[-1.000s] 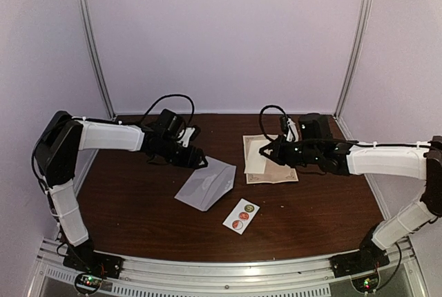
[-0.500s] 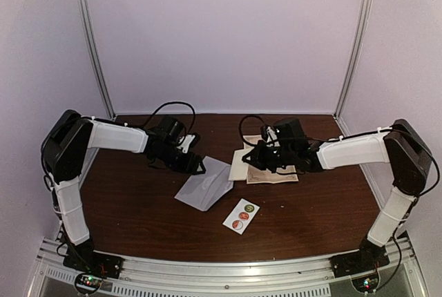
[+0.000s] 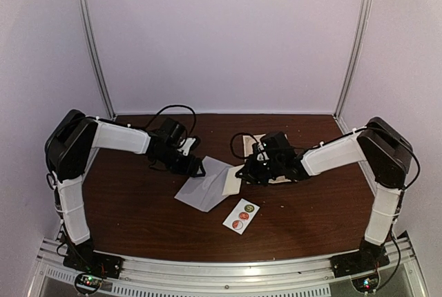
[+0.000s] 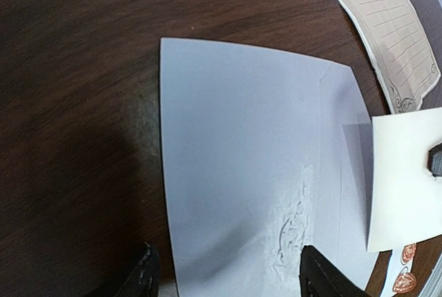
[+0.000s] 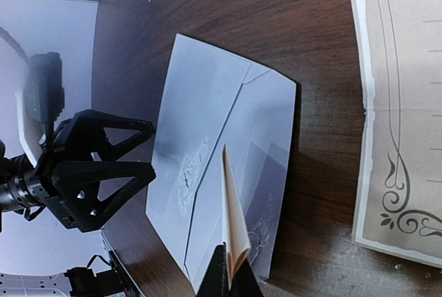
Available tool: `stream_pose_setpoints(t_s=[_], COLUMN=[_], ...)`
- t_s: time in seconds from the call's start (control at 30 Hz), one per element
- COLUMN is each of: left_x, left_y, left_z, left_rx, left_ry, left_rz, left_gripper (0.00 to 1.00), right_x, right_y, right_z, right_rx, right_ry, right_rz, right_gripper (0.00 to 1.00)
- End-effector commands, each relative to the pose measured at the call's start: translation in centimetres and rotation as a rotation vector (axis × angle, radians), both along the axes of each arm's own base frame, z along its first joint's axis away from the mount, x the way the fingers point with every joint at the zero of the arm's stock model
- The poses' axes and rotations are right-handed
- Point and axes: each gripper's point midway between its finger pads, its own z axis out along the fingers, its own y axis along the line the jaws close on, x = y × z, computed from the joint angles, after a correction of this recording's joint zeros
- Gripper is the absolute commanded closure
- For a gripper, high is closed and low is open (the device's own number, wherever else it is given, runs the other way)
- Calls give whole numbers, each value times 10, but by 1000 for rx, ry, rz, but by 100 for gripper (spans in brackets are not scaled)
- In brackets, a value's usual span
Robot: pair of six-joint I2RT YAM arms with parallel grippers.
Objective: Place the letter into the envelope and seal it
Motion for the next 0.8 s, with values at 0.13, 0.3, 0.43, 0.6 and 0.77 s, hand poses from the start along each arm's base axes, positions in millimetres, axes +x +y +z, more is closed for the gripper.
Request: stream_pose_setpoints(t_s=[0.13,0.3,0.43,0.6,0.77], left_x=[2,-5,-16,-35,-66], left_y=[-4,-5,-7,-5,-9], left_z=[-2,-3,-4,-4,-2], left_rx=[-22,-37,-69,-83,-114], left_ry=[16,41,79,113,153], left_rz=[-27,-36,-40,-42,-58], left_gripper=[32,38,44,49,50], right_x=[2,3,2,1,-1], right_y=[13,13,13,11,12], right_z=[-7,-14,-21,-29,-33], right_rx=[52,50,33,-7,-24], right_ry=[35,53,61,65,65], right_rz=[-4,-12,-12,-3,8], right_gripper=[100,100,100,100,100])
